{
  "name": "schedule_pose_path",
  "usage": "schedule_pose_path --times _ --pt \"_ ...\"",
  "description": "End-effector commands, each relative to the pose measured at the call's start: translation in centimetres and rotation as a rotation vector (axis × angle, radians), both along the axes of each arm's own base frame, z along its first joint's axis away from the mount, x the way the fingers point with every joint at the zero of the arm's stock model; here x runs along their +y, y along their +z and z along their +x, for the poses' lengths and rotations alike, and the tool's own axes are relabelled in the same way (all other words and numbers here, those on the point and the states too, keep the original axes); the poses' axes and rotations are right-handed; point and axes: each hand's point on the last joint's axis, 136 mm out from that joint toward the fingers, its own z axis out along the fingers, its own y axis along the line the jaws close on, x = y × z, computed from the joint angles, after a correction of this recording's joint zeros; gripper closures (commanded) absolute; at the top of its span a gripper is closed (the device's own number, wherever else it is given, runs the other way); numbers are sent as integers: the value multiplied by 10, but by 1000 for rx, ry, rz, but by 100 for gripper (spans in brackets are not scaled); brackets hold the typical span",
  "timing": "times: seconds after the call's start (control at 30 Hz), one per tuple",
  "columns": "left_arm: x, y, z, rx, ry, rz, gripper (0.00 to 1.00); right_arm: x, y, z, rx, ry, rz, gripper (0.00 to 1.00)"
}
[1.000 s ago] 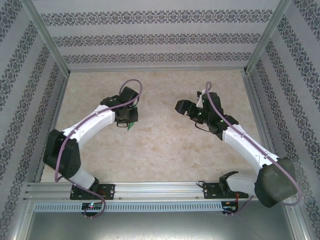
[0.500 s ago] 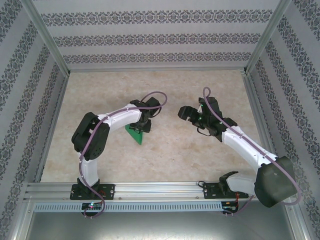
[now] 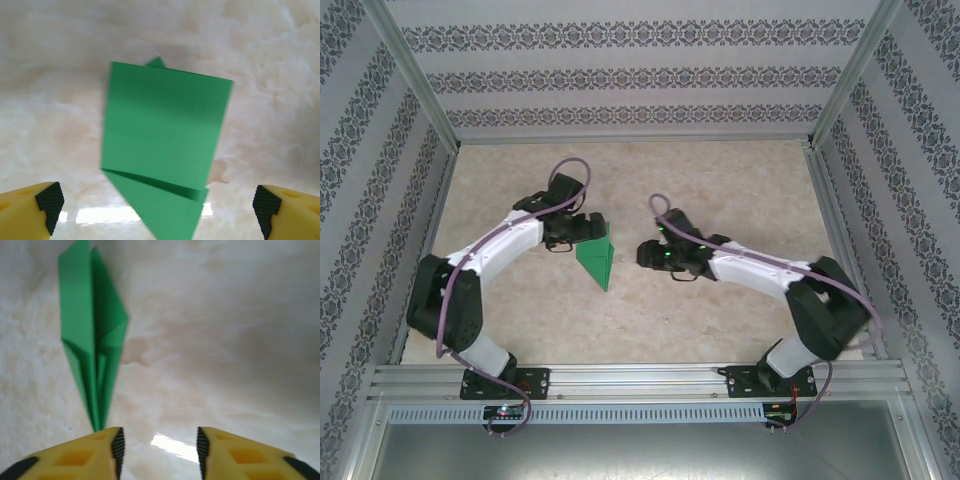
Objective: Fold a paper plane with a square sheet of paper (pick it up from the middle)
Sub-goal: Turn over the paper at the center of the table, then move the paper to the center of the table.
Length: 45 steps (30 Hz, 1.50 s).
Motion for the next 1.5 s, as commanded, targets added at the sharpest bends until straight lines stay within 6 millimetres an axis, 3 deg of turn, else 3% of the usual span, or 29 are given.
schedule_pose_path --times 0.0,0.2,0.37,0.6,0.9,1.0,1.1,1.2,1.3,1.47 --pt "27 -2 -5 -15 95 -23 0 52 14 -1 -56 91 13 63" --pt "64 -10 -19 -17 250 -85 0 113 -7 -10 27 184 18 71" --pt "72 -16 -24 -4 294 -153 0 121 -34 -4 94 181 -60 71" --pt "69 -19 -26 -1 295 -215 1 100 -66 3 148 215 -185 70" --pt "50 -22 -32 14 238 -310 0 31 -96 -27 237 487 -354 68" --pt "44 -21 -33 10 216 -343 0 14 -88 -30 218 527 -347 68" --pt "37 -20 -34 6 200 -380 0 26 -57 -30 142 543 -230 68" --pt "28 -20 -36 19 179 -401 0 37 -19 -18 36 432 -110 63" --pt "17 -22 -39 24 158 -422 0 34 0 -4 7 241 -36 62" --pt "-1 -28 -42 36 140 -483 0 31 -11 -1 55 75 1 62"
